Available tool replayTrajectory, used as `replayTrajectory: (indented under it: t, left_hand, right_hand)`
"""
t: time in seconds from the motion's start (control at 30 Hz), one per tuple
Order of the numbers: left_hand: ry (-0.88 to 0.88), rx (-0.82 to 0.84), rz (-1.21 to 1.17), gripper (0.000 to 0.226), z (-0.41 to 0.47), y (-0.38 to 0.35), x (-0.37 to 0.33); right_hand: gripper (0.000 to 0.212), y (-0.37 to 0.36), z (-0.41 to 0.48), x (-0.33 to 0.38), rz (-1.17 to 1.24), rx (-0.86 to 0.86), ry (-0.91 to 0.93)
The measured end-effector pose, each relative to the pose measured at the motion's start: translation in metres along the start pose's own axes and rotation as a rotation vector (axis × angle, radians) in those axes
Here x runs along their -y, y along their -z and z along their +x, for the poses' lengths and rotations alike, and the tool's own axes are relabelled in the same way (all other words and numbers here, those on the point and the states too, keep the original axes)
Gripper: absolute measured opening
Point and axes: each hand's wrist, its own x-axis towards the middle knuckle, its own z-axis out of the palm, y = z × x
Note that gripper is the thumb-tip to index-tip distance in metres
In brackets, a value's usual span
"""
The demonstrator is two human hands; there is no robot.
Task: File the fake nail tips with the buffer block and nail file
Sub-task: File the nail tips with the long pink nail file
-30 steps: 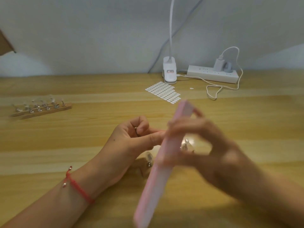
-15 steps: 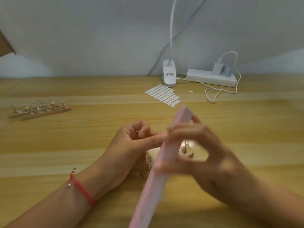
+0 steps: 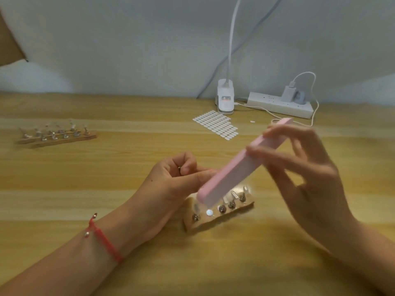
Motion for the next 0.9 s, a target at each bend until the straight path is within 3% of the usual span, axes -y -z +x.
replayTrajectory:
  t: [0.13,0.27,0.3,0.43,0.57,0.7,0.73,0.83,0.9]
  left_hand:
    - [-0.031,0.013,-0.017,0.038,0.001,-0.003,0.001]
    - [-0.002,0.011,-0.015,0.034,0.0,0.001,-0.001]
    - [0.002,0.014,-0.011,0.034,0.0,0.001,0.0]
    - [-0.002,-0.022,0.028,0.034,0.002,0.001,0.0]
    - [0.029,-0.004,0.025,0.035,0.0,0.003,-0.002]
    - [-0.01,-0.015,0.056,0.034,0.001,-0.002,0.001]
    - [-0.009,-0.01,0.046,0.034,0.0,-0.002,0.001]
    - [0.033,-0.006,0.038,0.038,0.0,0.001,0.0]
    - [0.041,-0.009,0.045,0.038,-0.001,0.001,0.001]
  right_hand:
    - [0.027,-0.017,-0.018,0.02,0.005,0.195,0.306]
    - [0.048,-0.001,0.0,-0.002,0.004,-0.026,-0.008]
    - [0.049,-0.002,-0.002,0.001,0.027,-0.013,-0.016]
    - [0.04,-0.022,-0.02,0.022,0.022,0.203,0.301]
    - [0.039,-0.005,-0.004,0.002,0.0,0.018,0.019]
    - [0.025,-0.017,-0.018,0.023,-0.028,0.165,0.323]
    - [0.024,-0.017,-0.017,0.021,-0.023,0.163,0.324]
    - [0.039,-0.007,-0.005,0.003,-0.042,0.027,0.086]
    - [0.041,-0.006,-0.006,0.004,-0.036,0.025,0.082]
